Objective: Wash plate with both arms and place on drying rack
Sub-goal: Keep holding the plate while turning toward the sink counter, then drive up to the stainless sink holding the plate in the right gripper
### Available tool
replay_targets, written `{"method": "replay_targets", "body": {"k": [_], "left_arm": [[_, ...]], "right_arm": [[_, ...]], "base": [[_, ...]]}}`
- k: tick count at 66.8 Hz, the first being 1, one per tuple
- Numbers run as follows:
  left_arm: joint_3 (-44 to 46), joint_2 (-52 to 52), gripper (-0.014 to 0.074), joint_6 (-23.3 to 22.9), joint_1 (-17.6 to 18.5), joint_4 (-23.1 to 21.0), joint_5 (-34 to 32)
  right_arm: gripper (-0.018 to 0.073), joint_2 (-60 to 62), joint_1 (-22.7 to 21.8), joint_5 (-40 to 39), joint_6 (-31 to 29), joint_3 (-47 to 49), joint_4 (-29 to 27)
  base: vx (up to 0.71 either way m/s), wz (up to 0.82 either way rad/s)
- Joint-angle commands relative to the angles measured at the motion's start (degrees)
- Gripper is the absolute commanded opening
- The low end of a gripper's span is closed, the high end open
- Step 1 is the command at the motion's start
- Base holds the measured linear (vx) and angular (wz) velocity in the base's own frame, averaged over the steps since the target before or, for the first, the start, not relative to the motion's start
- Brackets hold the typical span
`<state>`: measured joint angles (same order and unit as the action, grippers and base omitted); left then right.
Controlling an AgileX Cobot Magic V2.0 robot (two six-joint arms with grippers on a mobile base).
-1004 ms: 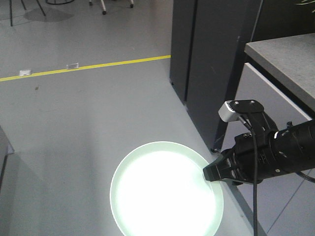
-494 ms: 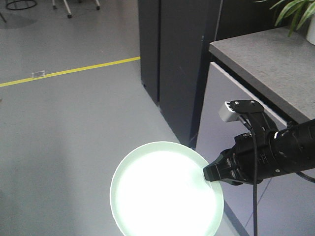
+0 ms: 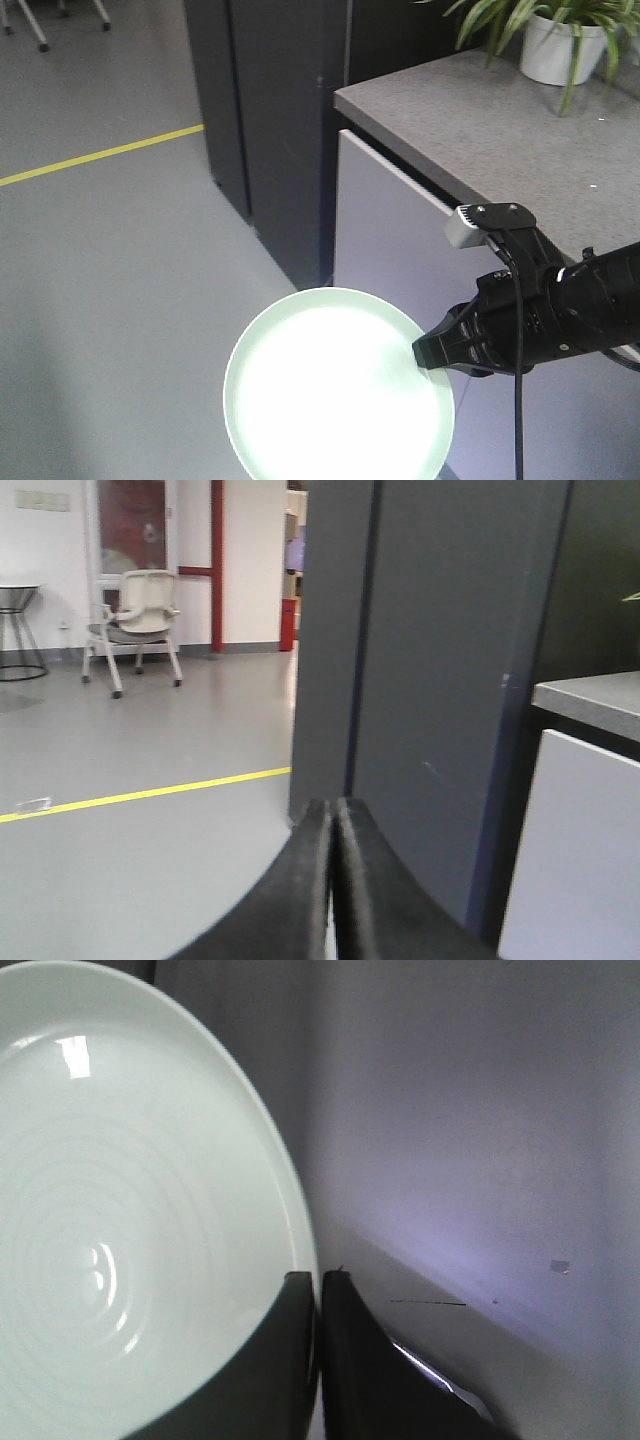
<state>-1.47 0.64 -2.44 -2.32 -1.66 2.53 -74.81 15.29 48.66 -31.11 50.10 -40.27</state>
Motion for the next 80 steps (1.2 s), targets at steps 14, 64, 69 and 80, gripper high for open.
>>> {"method": "replay_targets", "body": {"k": [14,64,69,80], "left_arm": [[1.52,0.81,-0.0006,-0.03,0.44,-0.43,-4.36],[1.52,0.81,-0.0006,-0.03,0.44,-0.43,-4.36],[1.52,0.81,-0.0006,-0.03,0.44,-0.43,-4.36],[1.52,0.81,-0.0006,-0.03,0.44,-0.43,-4.36]], "right_arm": [[-0.0001,1.58,0.01,-0.98,-0.51,1.48,-2.41],[-0.0001,1.58,0.01,-0.98,-0.62,1.48,-2.41],[-0.0001,1.58,0.01,-0.98,-0.62,1.48,-2.41],[-0.0001,1.58,0.01,-0.98,-0.62,1.48,-2.41]], "base": [[0.09,-0.37],[0.09,-0.34],[0.08,-0.34],[0.08,-0.34]]}}
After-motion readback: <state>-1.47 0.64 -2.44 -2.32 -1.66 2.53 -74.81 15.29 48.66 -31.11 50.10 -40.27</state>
